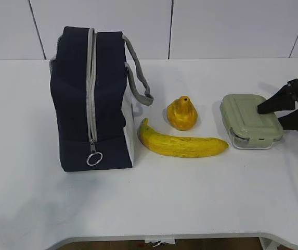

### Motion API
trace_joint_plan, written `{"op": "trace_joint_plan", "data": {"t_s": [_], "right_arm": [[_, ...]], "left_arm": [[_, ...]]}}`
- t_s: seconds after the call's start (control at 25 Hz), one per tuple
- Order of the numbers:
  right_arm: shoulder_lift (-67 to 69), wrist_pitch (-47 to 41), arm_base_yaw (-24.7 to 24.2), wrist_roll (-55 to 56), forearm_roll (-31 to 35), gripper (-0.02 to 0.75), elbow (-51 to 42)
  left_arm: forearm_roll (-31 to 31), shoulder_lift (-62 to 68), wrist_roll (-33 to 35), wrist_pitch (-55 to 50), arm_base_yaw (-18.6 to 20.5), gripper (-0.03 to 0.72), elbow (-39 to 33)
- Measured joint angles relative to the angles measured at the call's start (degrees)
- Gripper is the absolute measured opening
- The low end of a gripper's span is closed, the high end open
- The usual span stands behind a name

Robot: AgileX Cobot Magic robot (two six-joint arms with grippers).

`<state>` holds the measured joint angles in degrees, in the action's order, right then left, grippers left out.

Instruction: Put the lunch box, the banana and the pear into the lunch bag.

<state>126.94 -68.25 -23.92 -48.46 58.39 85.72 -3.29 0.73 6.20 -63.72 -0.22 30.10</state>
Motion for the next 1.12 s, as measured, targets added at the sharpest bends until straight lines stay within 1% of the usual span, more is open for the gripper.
{"op": "trace_joint_plan", "data": {"t_s": [0.32, 0.72, 1.12], "right_arm": [[0.00, 0.12, 0.00, -0.32, 0.23, 0.557, 0.00], [0.00, 0.12, 1.46, -1.25, 0.23, 0.553, 0.00], [0.00, 0.12, 1.46, -1.25, 0.69, 0.468, 0.00]], "left_arm": [[0.00, 0.00, 0.00, 0.00, 0.00, 0.244, 0.00], [0.00, 0.00, 0.00, 0.00, 0.00, 0.244, 0.00], [0.00, 0.00, 0.00, 0.00, 0.00, 0.244, 0.00]]}}
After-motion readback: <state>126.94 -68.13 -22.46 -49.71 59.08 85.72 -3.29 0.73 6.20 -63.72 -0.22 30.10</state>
